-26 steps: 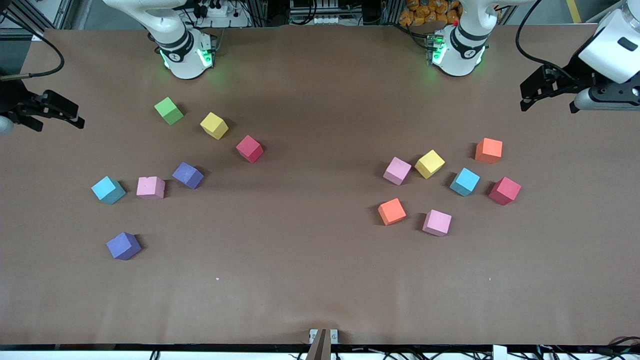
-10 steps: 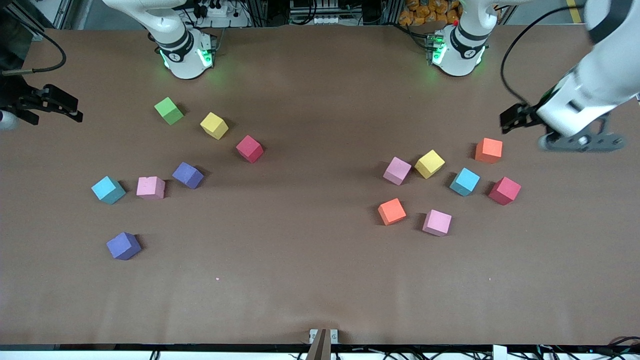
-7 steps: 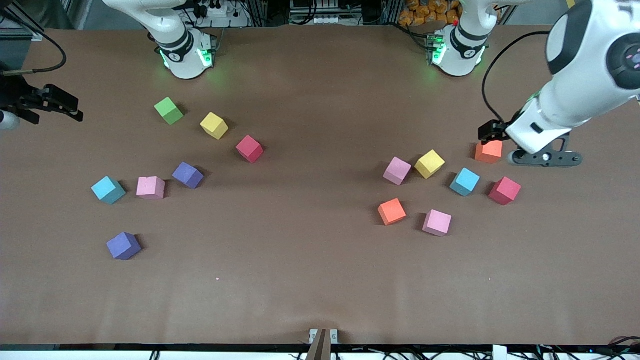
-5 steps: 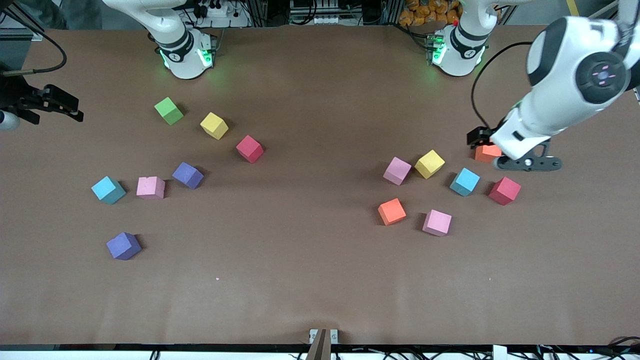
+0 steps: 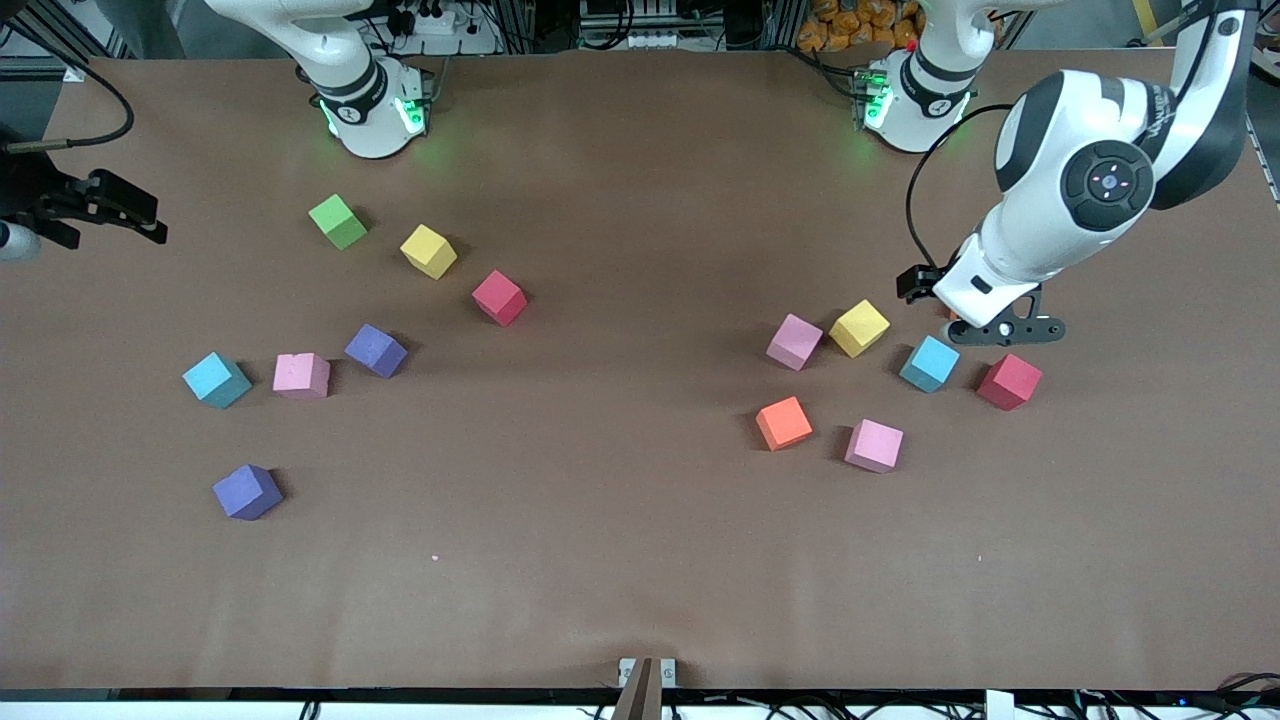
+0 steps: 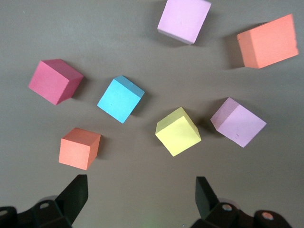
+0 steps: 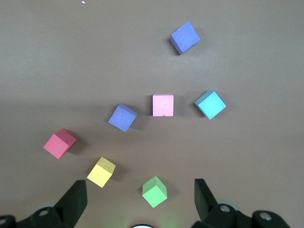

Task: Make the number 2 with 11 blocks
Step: 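Move the left gripper down over the yellow cube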

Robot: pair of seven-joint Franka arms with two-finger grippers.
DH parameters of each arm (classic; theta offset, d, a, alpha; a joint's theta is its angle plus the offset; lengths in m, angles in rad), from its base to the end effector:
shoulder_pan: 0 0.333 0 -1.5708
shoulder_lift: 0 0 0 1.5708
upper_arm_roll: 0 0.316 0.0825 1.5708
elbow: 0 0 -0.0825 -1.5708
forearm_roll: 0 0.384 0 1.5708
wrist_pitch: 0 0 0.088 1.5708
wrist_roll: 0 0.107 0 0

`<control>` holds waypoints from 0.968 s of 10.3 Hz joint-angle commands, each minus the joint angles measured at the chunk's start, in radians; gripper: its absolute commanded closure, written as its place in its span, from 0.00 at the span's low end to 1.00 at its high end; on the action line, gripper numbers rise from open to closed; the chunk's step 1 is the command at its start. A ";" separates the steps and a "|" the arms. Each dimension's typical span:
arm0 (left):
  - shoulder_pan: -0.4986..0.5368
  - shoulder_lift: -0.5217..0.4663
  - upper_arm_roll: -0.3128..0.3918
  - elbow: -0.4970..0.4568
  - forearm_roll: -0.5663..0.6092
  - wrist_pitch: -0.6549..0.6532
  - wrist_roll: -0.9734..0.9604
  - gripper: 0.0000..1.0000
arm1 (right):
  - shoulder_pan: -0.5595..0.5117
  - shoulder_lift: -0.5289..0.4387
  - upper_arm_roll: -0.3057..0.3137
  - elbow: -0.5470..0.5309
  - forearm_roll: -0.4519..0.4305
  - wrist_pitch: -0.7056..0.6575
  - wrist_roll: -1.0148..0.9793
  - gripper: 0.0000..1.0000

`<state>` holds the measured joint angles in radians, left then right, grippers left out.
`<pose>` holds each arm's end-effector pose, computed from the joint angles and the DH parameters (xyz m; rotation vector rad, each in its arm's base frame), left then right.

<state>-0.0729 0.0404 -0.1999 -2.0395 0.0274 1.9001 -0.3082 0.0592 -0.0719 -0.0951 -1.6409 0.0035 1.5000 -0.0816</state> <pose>0.5189 -0.1424 0.4097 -3.0632 -0.0362 0.2558 0.5236 -0.0203 0.6243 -3.1245 -0.0724 0.1072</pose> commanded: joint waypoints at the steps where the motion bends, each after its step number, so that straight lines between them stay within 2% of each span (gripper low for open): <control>1: 0.002 -0.025 -0.004 -0.088 0.003 0.078 -0.057 0.00 | -0.007 -0.002 0.005 0.000 -0.005 -0.007 -0.003 0.00; 7: -0.019 0.075 -0.033 -0.128 0.006 0.155 -0.261 0.00 | -0.012 0.000 0.005 0.000 -0.005 -0.009 -0.001 0.00; 10: -0.019 0.075 -0.039 -0.227 0.014 0.287 -0.340 0.00 | -0.012 0.001 0.005 0.003 0.000 -0.004 0.002 0.00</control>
<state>-0.0919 0.1326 -0.2355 -2.2040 0.0274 2.1143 -0.5976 0.0572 -0.0703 -0.0960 -1.6421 0.0036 1.4992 -0.0815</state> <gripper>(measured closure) 0.000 0.000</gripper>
